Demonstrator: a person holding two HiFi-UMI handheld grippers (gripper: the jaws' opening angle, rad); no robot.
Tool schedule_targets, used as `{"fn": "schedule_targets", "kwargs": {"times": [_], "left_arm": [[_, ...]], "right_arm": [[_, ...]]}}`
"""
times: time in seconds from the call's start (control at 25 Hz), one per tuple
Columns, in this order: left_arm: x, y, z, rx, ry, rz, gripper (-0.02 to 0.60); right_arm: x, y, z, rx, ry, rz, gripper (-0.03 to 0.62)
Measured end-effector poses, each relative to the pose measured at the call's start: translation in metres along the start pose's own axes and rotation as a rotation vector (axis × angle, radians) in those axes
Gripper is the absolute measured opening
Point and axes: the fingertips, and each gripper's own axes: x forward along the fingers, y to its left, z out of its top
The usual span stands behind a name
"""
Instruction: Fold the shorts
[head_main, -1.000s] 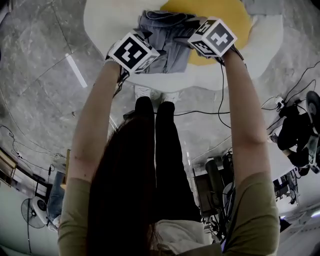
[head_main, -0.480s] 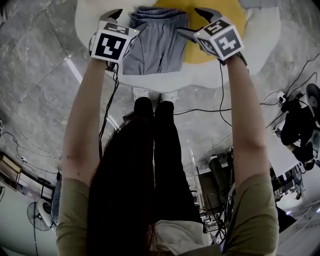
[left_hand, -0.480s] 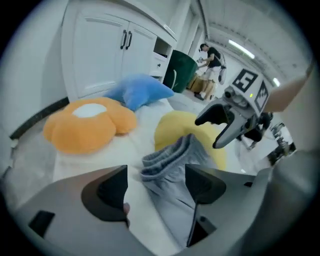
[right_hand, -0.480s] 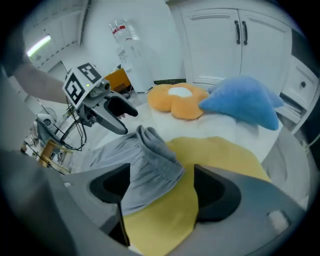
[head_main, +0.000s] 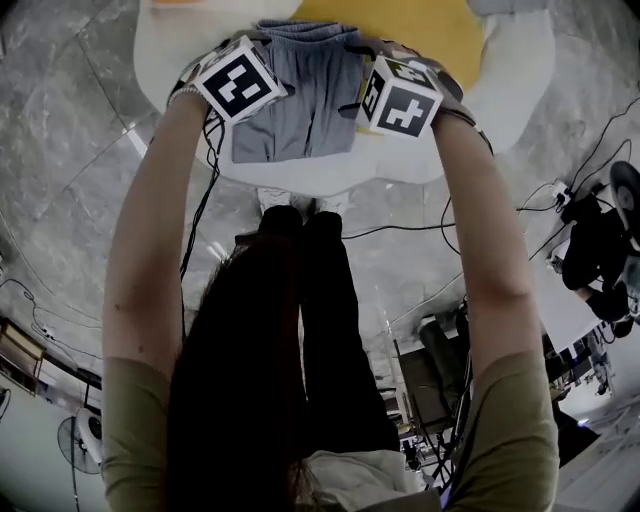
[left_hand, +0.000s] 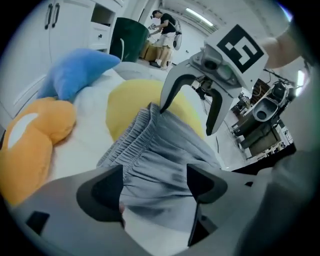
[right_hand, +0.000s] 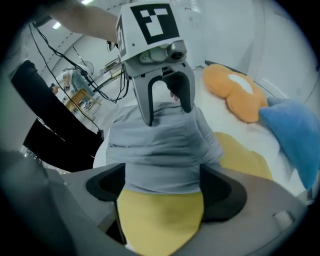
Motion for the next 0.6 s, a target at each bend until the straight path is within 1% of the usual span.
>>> {"fn": "schedule_targets", "kwargs": {"times": [0.04,0.08,0.12,0.2,0.24,0.28,0.32,0.36,0.4,0.48,0.56,0.6], "left_arm": [[0.001,0.010,0.002,-0.014,0.009,0.017,0.383],[0.000,0.020,0.007,-0.039,-0.003,0.041,0.383],[-0.002,0.030,0.013,-0.072,-0.031,0.074,0.383],[-0.011,0.047,0.018,-0.138,-0.096,0.168,0.383],[-0.017,0.055,0.017,-0.163,-0.120,0.214,0.383],[-0.025,0.060,0.013,-0.186,-0.140,0.250,0.383],[-0.033,0.061,0.008,-0.212,-0.160,0.267,0.382],[-0.041,0.055,0.000,-0.249,-0.182,0.267,0.382],[-0.047,0.043,-0.010,-0.301,-0.202,0.253,0.383],[-0.053,0.005,-0.040,-0.443,-0.223,0.198,0.382],[-0.044,-0.041,-0.073,-0.573,-0.207,0.134,0.382],[-0.036,-0.063,-0.087,-0.618,-0.189,0.111,0.382]], "right_arm": [[0.000,-0.010,-0.006,0.005,0.031,0.002,0.457],[-0.002,-0.020,-0.010,0.012,0.055,0.001,0.457],[-0.003,-0.028,-0.013,0.018,0.073,-0.001,0.457],[-0.004,-0.032,-0.016,0.025,0.094,-0.003,0.457],[-0.004,-0.033,-0.014,0.034,0.084,-0.010,0.457],[-0.006,-0.034,-0.010,0.054,0.052,-0.025,0.457],[-0.012,-0.034,-0.003,0.091,0.000,-0.048,0.457],[-0.021,-0.032,0.002,0.148,-0.068,-0.074,0.456],[-0.030,-0.026,0.005,0.227,-0.142,-0.097,0.456],[-0.043,-0.002,-0.005,0.432,-0.267,-0.119,0.454],[-0.036,0.033,-0.030,0.643,-0.316,-0.112,0.453],[-0.025,0.051,-0.044,0.730,-0.309,-0.110,0.453]]}}
